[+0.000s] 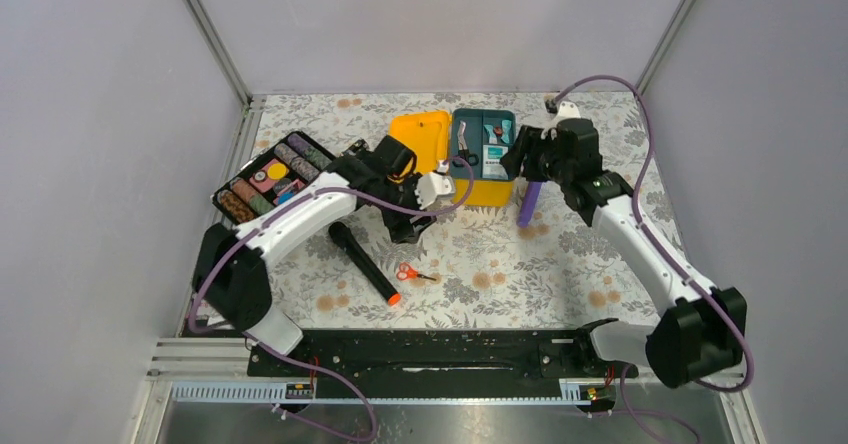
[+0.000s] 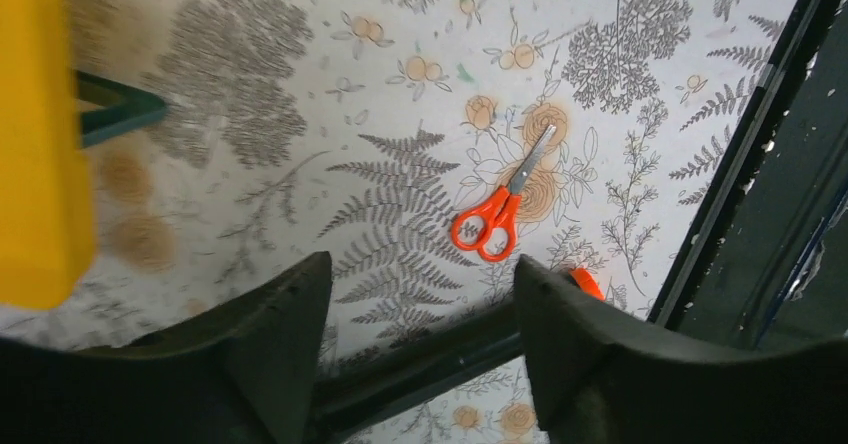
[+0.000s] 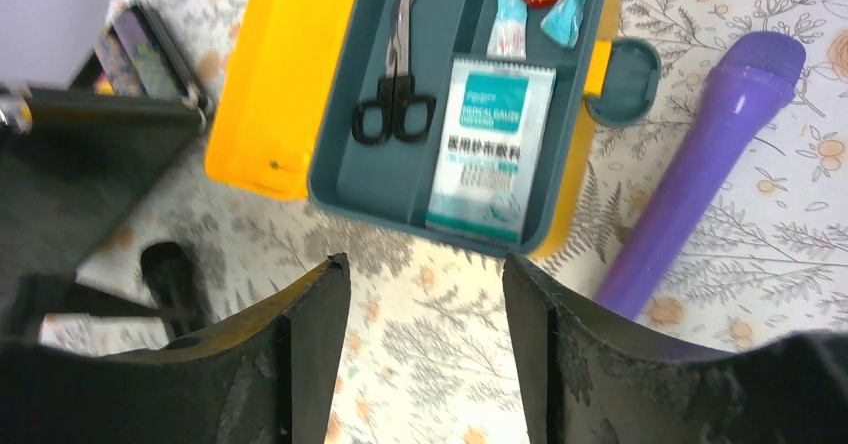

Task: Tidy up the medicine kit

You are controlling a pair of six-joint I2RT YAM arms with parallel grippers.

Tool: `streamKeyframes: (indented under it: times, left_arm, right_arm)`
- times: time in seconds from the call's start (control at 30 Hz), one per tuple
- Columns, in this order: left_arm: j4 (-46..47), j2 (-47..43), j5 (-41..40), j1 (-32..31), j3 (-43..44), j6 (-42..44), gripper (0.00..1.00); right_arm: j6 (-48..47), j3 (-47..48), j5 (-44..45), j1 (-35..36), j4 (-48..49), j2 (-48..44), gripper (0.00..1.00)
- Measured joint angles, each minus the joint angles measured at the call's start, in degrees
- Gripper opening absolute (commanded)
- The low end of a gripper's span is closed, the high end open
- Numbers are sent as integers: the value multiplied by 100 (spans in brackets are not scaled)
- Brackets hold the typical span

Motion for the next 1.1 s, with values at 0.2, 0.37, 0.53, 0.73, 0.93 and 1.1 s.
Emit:
streamKeyframes:
  times: [0.2,0.37,0.53,0.73,0.93,1.1]
  left_arm:
    - [-177,828,-63,-28,-212,433,55]
    - [-15,826,-260,-251,-896,841,48]
    - [286,890,-341,-352,-1038,1008,40]
    - [577,1196,-367,-380,-1038,973,37]
    - [673,1270,-400,-400,-1049,935,31]
    - [774,1274,-535,-417,-1255,935,26]
  right_arm:
    - [-822,-767,-479,-50,-44,-887,59]
    - [-1316,-1172,-774,-50,-61,-1462,57]
    - [-1652,-1314,-999,-50,-98,-1659,57]
    - [-1766,-1370,-1051,-50,-170,-1646,57]
    - [-1784,-1370,-1102,-50,-177,-1591,57]
    - [-1781,-1392,-1143,-50,-173,-1558,57]
